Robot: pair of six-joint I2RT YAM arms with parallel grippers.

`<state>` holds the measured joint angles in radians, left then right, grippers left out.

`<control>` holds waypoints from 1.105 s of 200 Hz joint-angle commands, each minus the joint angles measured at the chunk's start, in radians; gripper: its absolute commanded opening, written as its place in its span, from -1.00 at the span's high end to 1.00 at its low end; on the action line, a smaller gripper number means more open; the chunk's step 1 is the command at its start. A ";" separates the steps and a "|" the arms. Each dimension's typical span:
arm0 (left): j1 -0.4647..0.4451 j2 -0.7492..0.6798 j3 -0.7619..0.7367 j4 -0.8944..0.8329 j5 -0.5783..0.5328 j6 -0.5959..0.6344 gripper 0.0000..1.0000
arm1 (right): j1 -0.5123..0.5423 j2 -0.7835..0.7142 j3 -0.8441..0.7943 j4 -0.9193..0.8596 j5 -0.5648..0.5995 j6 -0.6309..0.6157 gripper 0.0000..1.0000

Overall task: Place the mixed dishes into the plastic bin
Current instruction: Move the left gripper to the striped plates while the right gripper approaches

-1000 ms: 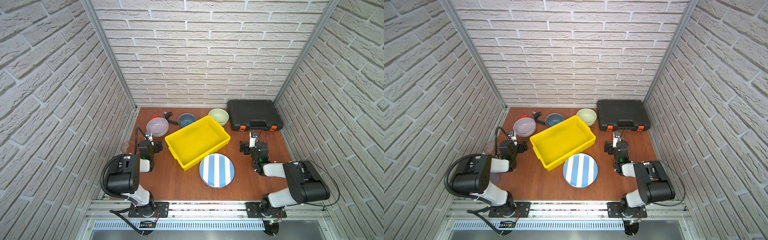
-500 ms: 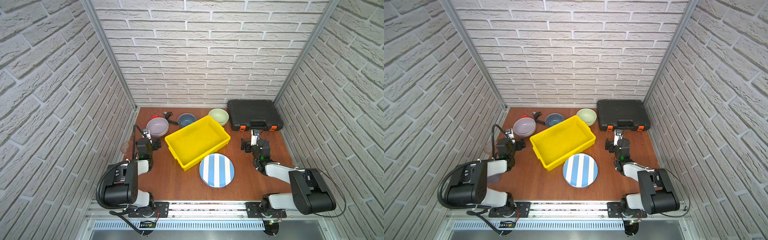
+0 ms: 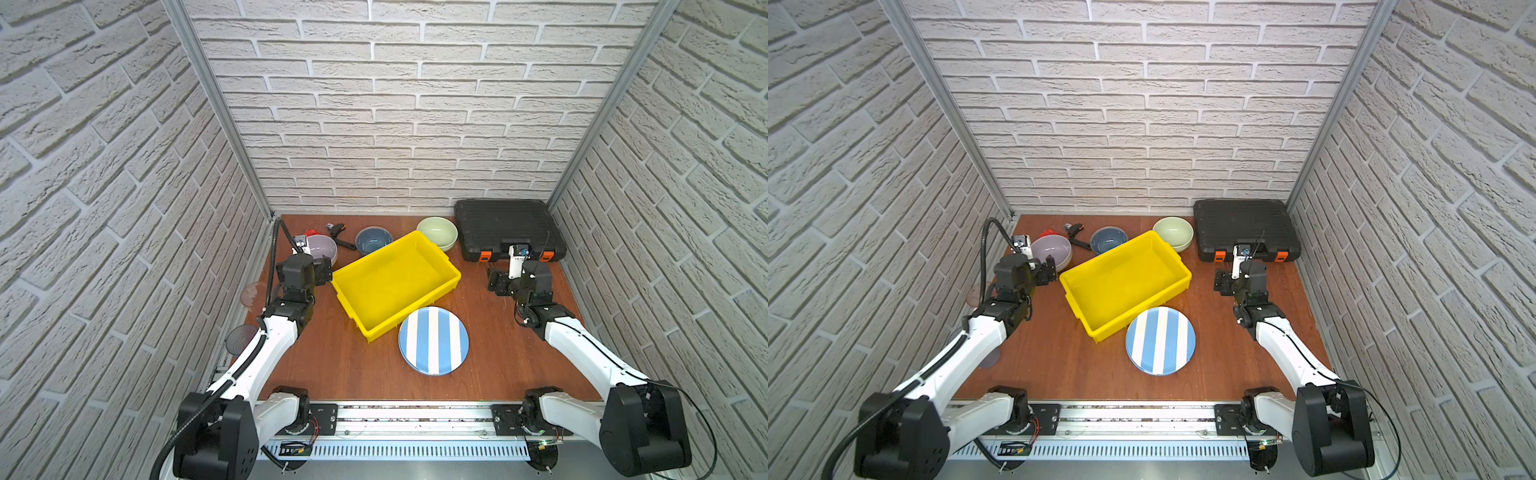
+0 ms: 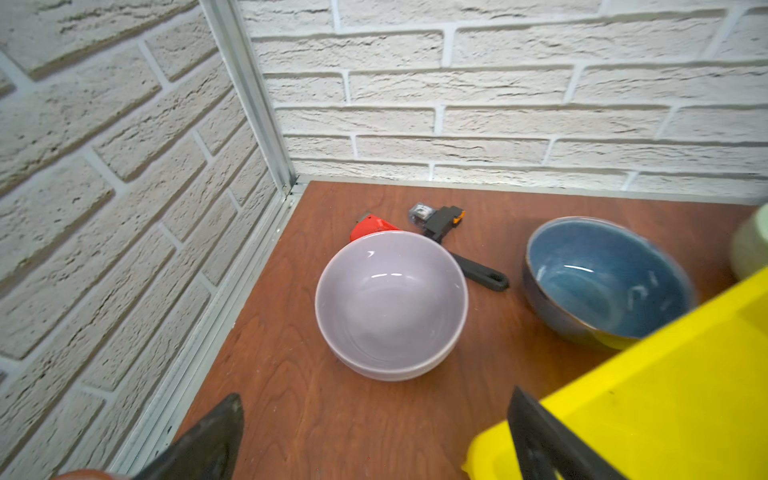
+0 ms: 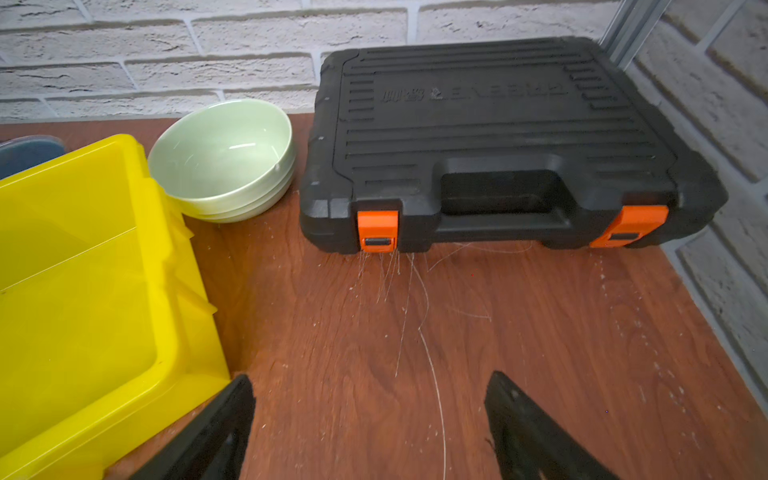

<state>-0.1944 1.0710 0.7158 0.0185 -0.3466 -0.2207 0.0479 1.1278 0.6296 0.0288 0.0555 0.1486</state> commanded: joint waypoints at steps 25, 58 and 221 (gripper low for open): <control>-0.078 -0.071 0.159 -0.410 0.183 -0.141 -0.96 | 0.010 -0.166 0.012 -0.205 -0.089 0.061 -0.78; -0.187 -0.165 0.196 -0.536 0.214 -0.193 -0.96 | 0.010 -0.234 0.037 -0.303 -0.194 0.085 -0.76; -0.705 -0.267 0.014 -0.478 0.379 -0.617 -0.43 | 0.013 -0.144 0.030 -0.471 -0.564 0.242 -0.41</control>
<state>-0.8406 0.7464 0.7589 -0.5701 0.0418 -0.7830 0.0563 0.9924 0.6720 -0.4564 -0.4454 0.3531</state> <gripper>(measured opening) 0.735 0.714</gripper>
